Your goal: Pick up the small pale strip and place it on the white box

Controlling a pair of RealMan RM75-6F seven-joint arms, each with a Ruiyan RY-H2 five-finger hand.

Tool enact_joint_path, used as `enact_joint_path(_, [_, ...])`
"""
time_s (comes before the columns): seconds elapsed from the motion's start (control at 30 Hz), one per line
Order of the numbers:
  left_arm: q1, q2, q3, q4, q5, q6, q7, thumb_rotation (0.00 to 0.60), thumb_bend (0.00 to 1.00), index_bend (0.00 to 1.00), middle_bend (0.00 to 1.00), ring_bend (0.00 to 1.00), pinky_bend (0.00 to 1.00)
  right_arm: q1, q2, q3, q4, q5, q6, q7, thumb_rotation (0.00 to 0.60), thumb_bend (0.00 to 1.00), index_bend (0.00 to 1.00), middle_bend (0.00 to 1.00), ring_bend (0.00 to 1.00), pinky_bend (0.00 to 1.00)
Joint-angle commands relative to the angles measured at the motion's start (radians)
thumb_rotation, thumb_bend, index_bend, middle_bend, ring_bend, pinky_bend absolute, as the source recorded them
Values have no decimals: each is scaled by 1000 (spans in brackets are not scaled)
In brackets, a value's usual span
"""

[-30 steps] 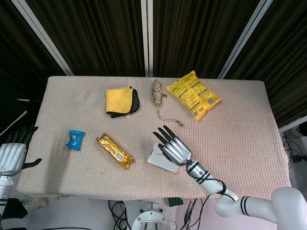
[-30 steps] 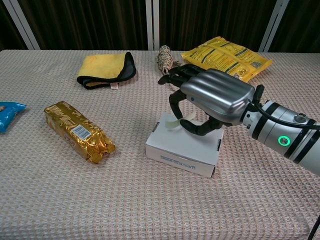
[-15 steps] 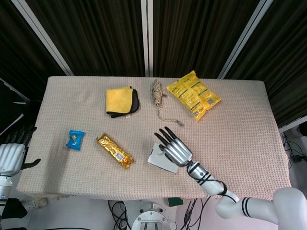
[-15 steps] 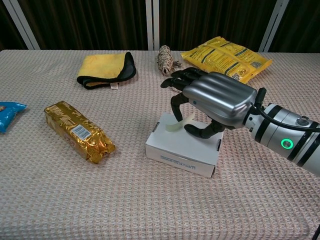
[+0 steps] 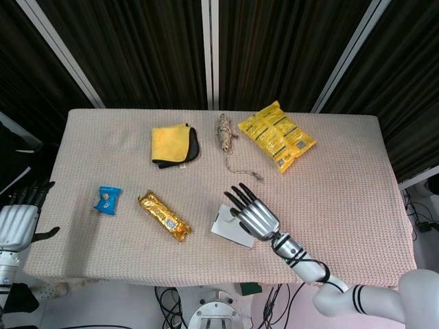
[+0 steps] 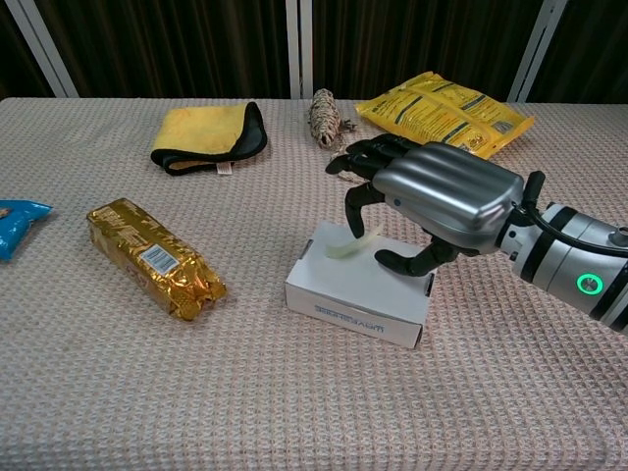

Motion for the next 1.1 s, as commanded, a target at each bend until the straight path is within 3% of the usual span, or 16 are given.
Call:
enact_joint_path(0.03, [0,0,0,-1,0,0,1,600,46,98,70,0,94,-5,7,-5,-11,-2,3,-2,600,333,462,63,0,0])
enact_joint_path(0.97, [1,-1,3,4,1,-3,-7,600,45,98,69,0,94,-9,66,-57,-89,-64,-21,41,598,292,428,15,0,0])
enact_joint_path(1.0, [2,-1,3,4,0,-2,-7,600,45,98,69,0,94,-8,68,-57,-92,-61,-25,41,573,287,414,8,0,0])
enact_joint_path(1.1, [3,-1,3,7,-1,-1,-11,600,46,98,69,0,94,-11,73,-55,-100,-57,-25,52,407,277,386,0,0,0])
